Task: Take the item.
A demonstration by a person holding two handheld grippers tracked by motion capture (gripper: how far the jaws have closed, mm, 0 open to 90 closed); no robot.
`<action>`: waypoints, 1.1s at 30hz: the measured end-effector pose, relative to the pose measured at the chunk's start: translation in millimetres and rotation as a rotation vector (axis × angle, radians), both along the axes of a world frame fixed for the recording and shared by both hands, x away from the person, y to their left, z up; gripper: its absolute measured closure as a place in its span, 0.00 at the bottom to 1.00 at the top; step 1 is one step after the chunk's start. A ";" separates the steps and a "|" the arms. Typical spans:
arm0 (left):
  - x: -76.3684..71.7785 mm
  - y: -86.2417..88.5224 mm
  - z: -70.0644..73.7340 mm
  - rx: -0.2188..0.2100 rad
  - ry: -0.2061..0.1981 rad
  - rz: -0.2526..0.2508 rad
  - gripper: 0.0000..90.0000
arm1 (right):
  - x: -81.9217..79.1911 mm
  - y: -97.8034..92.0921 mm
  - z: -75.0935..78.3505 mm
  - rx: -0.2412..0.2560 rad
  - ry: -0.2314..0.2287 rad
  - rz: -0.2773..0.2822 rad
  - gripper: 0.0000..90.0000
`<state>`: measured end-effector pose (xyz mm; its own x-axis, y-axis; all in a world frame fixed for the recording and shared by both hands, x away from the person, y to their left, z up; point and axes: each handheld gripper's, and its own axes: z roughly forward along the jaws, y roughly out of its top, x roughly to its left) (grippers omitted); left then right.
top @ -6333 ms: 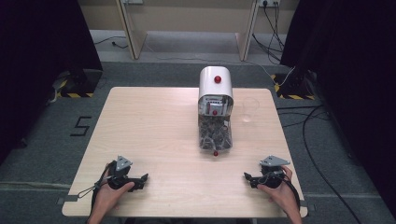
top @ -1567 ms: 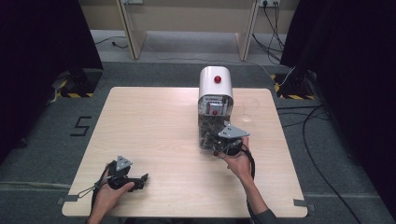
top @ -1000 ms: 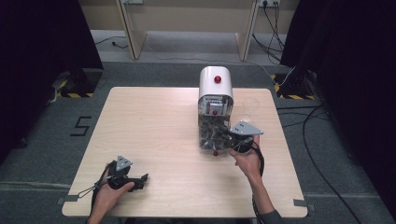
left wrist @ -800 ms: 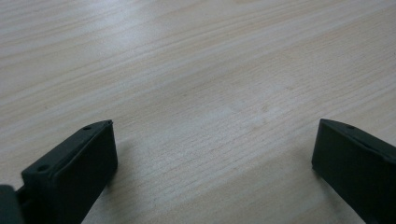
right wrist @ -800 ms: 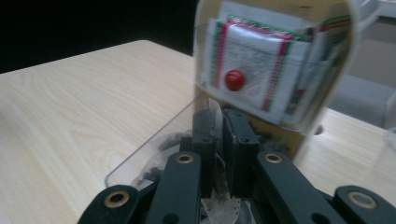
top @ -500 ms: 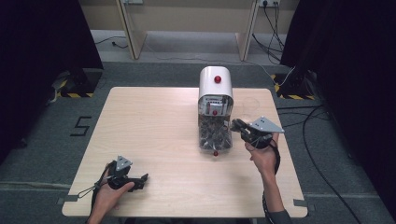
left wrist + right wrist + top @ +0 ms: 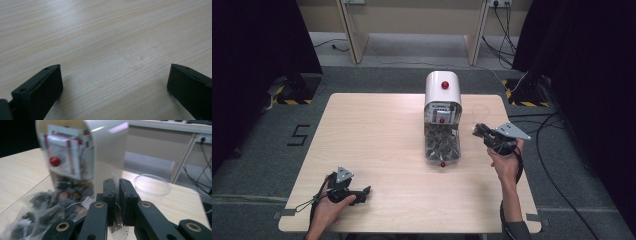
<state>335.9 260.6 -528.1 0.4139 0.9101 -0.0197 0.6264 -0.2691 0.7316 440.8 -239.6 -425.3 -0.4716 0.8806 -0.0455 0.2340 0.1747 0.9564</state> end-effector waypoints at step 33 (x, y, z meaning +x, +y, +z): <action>0.0 0.1 0.3 0.001 0.002 -0.001 0.00 | 84.4 -13.8 11.1 0.014 0.069 -0.093 0.94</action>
